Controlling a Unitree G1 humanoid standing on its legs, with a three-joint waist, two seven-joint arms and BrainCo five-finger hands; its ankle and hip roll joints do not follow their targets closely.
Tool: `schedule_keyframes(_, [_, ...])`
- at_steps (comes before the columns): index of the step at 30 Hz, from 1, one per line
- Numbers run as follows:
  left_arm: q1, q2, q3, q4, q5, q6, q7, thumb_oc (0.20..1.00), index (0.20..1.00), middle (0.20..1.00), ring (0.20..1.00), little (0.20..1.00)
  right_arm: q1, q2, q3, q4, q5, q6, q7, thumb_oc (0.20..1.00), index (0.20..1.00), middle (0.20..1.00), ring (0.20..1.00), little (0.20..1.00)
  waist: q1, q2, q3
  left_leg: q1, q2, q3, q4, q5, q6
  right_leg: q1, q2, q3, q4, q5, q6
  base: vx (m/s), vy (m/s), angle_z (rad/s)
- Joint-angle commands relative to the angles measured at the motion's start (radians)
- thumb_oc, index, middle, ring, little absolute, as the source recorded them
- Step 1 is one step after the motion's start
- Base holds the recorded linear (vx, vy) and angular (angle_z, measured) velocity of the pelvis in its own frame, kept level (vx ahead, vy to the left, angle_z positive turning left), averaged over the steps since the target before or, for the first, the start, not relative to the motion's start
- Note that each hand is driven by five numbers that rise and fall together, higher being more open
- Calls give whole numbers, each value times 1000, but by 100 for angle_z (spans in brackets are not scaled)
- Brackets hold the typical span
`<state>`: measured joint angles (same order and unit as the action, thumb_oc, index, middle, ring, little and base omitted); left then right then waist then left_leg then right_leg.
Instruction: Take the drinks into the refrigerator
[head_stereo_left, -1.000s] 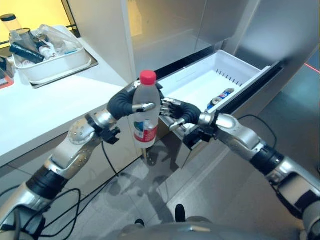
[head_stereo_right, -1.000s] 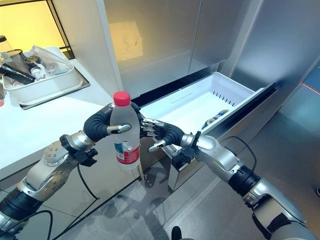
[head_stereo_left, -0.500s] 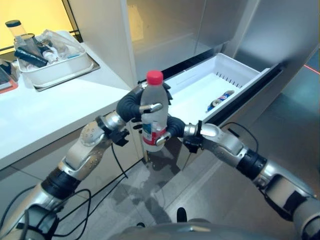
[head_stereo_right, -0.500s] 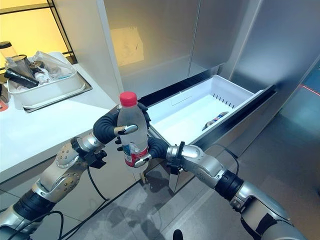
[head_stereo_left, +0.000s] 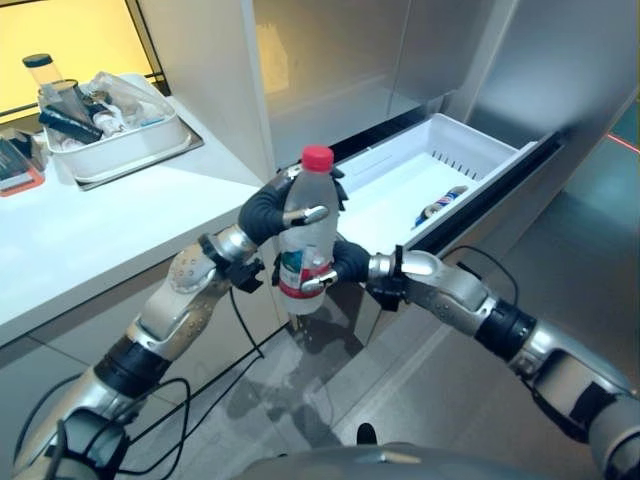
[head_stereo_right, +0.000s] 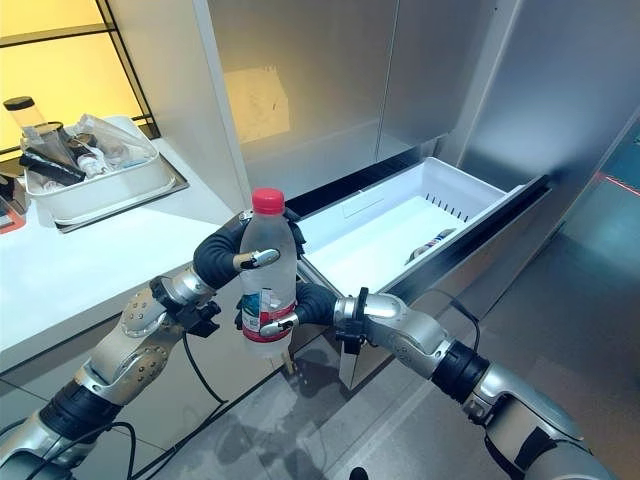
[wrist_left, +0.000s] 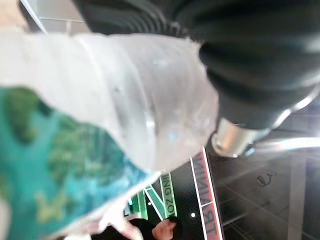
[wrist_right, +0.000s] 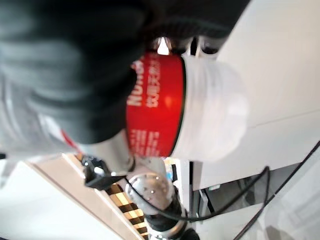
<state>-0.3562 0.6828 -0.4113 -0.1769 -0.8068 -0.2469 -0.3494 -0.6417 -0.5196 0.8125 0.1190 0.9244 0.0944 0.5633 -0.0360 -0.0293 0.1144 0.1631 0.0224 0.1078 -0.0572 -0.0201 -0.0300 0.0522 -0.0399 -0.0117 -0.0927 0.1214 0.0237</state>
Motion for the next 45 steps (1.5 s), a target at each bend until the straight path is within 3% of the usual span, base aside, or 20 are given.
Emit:
schedule_keyframes(1, [-146, -36, 28, -3, -8, -64, 7, 200, 200, 200, 200, 200, -29, 107, -3, -102, 69, -34, 39, 200, 200, 200, 200, 200, 3, -41, -10, -33, -35, -57, 136, -152, 44, 103, -45, -82, 32, -158, 50, 0, 0, 0])
schedule_keyframes(9, [-89, -55, 60, -4, 7, -60, 11, 203, 203, 203, 203, 203, 10, 128, -27, -106, 80, -42, 30, 200, 200, 200, 200, 200, 0, -35, -13, -28, -36, -58, 122, -145, 46, 103, -42, -81, 29, -155, 50, 0, 0, 0])
schedule_keyframes(10, [-80, -58, 66, -4, 11, -59, 14, 1000, 1000, 1000, 1000, 1000, 19, 131, -34, -106, 83, -44, 27, 200, 200, 200, 200, 200, 0, -35, -13, -28, -36, -58, 122, -145, 47, 103, -42, -80, 29, -154, 49, 0, 0, 0])
schedule_keyframes(19, [91, -41, 175, -48, 20, -53, 0, 1000, 1000, 1000, 1000, 1000, 140, 41, -195, -171, 86, -106, 5, 200, 200, 200, 200, 200, -2, -34, -15, -28, -37, -62, 117, -142, 47, 102, -44, -82, 27, -153, 51, 0, 0, 0])
schedule_keyframes(26, [277, -60, 262, -58, 5, -30, -32, 1000, 1000, 1000, 1000, 1000, 296, -37, -422, -255, 128, -162, -18, 200, 200, 200, 200, 200, -6, -32, -14, -29, -36, -67, 99, -130, 49, 98, -44, -91, 23, -151, 55, 3, 2, 2])
schedule_keyframes(33, [462, -97, 404, -61, 34, -53, -49, 1000, 1000, 1000, 1000, 1000, 441, -139, -702, -340, 125, -242, -54, 200, 200, 200, 200, 200, -5, -36, -7, -43, -39, -76, 91, -121, 49, 80, -44, -99, 26, -150, 59, -2, -1, 2])
schedule_keyframes(38, [552, -148, 497, -44, 44, -71, -70, 1000, 1000, 1000, 1000, 1000, 561, -106, -946, -367, 55, -328, -125, 200, 200, 200, 200, 200, -5, -38, 3, -56, -42, -88, 87, -118, 51, 68, -45, -107, 31, -152, 60, -2, -2, 10])
schedule_keyframes(45, [597, -210, 564, -13, 74, -88, -53, 1000, 1000, 1000, 1000, 1000, 624, -72, -1086, -339, -61, -391, -208, 200, 200, 200, 200, 200, -8, -44, 6, -56, -44, -94, 80, -117, 51, 71, -45, -116, 28, -154, 60, 3, 1, 2])
